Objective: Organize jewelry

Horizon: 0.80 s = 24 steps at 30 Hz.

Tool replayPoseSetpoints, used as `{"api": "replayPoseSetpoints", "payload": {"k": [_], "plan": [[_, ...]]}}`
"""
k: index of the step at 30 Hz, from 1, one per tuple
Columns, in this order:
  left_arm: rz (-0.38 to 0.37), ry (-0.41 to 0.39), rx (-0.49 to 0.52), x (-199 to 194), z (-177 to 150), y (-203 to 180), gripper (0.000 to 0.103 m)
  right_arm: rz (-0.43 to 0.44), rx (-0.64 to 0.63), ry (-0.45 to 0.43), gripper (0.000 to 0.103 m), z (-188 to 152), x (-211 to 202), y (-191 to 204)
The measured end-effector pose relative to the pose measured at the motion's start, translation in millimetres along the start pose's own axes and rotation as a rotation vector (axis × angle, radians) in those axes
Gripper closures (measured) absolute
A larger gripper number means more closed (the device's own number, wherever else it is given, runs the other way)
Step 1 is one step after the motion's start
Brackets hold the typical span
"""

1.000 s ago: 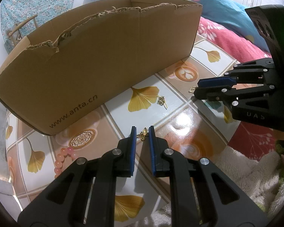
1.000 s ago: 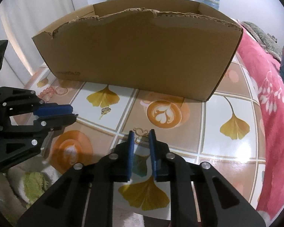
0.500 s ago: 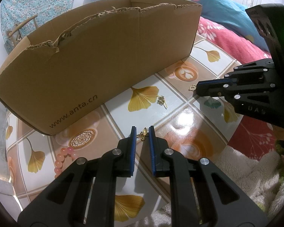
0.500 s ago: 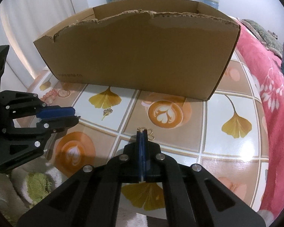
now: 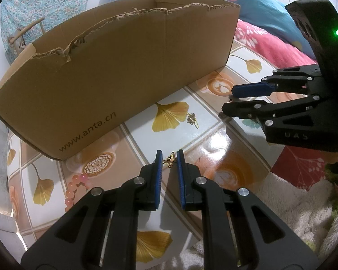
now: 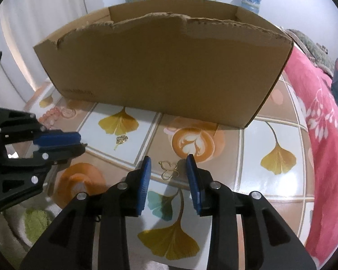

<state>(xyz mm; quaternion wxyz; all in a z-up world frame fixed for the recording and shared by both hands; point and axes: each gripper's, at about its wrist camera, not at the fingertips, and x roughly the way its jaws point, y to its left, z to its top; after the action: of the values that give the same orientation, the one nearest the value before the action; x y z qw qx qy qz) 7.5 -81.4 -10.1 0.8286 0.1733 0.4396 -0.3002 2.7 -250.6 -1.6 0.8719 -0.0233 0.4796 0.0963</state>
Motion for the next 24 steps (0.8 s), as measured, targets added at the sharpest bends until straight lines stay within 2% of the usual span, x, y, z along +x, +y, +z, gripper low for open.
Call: {"api": "replayPoseSetpoints", "payload": {"k": [1,4,14,15,16,24], "plan": [[-0.001,0.0,-0.001,0,0,0,0.091,0.002,-0.001,0.001,0.082,0,0,0],[-0.001,0.0,0.0,0,-1,0,0.091,0.012,0.0,0.01,0.09,1,0,2],[-0.002,-0.001,-0.001,0,-2,-1,0.091,0.04,0.03,-0.004,0.091,-1,-3,-4],[-0.002,-0.001,-0.001,0,-2,-1,0.091,0.043,0.033,-0.006,0.092,-1,-2,-3],[-0.001,-0.001,-0.001,0,-2,-1,0.091,0.048,0.04,-0.01,0.102,-1,-3,-5],[-0.001,0.0,0.0,0,-2,-1,0.091,0.072,0.057,-0.021,0.102,-3,-15,-13]]}}
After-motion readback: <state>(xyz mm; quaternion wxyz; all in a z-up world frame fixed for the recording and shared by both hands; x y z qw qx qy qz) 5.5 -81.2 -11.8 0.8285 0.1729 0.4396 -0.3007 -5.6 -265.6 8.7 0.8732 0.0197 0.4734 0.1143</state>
